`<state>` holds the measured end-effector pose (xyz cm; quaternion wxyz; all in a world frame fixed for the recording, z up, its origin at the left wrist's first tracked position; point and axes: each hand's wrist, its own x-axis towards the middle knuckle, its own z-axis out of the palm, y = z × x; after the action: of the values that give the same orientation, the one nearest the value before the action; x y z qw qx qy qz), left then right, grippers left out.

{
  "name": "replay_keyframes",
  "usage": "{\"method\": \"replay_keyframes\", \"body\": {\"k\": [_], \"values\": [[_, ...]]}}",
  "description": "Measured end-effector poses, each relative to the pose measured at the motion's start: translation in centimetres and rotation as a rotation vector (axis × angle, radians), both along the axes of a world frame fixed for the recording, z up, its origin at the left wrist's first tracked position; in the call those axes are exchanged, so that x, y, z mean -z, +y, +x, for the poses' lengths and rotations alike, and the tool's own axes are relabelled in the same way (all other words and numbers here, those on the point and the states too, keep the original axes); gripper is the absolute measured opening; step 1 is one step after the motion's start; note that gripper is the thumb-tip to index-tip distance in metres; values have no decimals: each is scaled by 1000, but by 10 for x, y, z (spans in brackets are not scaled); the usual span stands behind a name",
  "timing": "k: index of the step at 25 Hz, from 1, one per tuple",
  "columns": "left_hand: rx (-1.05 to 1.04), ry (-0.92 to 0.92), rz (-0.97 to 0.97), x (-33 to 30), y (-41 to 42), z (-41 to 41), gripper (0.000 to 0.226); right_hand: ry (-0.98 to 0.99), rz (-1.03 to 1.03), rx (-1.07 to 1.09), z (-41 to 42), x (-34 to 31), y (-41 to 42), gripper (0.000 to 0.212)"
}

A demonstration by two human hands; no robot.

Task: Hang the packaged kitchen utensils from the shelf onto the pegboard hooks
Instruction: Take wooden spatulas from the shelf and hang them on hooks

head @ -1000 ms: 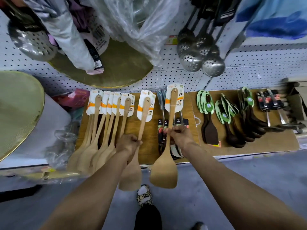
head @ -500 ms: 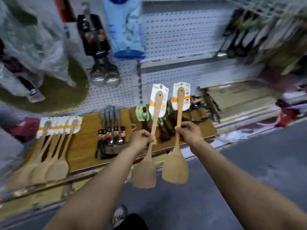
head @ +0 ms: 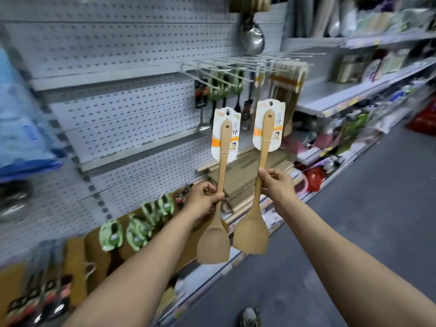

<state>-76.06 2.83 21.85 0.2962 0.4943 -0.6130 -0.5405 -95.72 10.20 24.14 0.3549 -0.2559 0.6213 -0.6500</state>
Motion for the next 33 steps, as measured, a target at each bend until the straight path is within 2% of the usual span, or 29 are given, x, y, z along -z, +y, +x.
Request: {"method": "replay_keyframes", "body": {"k": [3, 4, 6, 10, 13, 16, 19, 22, 25, 29, 33], "values": [[72, 69, -5, 0, -42, -98, 19, 33, -66, 39, -93, -15, -31, 10], [84, 90, -6, 1, -55, -129, 20, 47, -71, 55, -121, -21, -41, 13], [124, 130, 19, 2, -82, -195, 23, 81, -52, 78, -179, -35, -65, 17], [178, 183, 51, -10, -124, -317, 25, 129, -20, 143, -296, -57, -110, 6], [190, 165, 38, -15, -146, -382, 25, 148, -7, 165, -364, -58, -134, 15], [183, 124, 20, -13, -167, -433, 24, 129, -31, 131, -427, -52, -163, 11], [116, 84, -11, -9, -190, -486, 23, 118, -59, 79, -494, -47, -200, 4], [4, 31, -46, -5, -210, -534, 22, 76, -67, -18, -544, -45, -239, 12], [-141, 60, -6, -6, -214, -587, 24, 57, -20, -176, -592, -47, -272, 15], [-285, 81, 25, -16, -210, -633, 21, 88, -1, -367, -635, -52, -310, 16], [-359, 100, -1, -27, -210, -653, 15, 146, 21, -462, -654, -42, -350, 22]]}}
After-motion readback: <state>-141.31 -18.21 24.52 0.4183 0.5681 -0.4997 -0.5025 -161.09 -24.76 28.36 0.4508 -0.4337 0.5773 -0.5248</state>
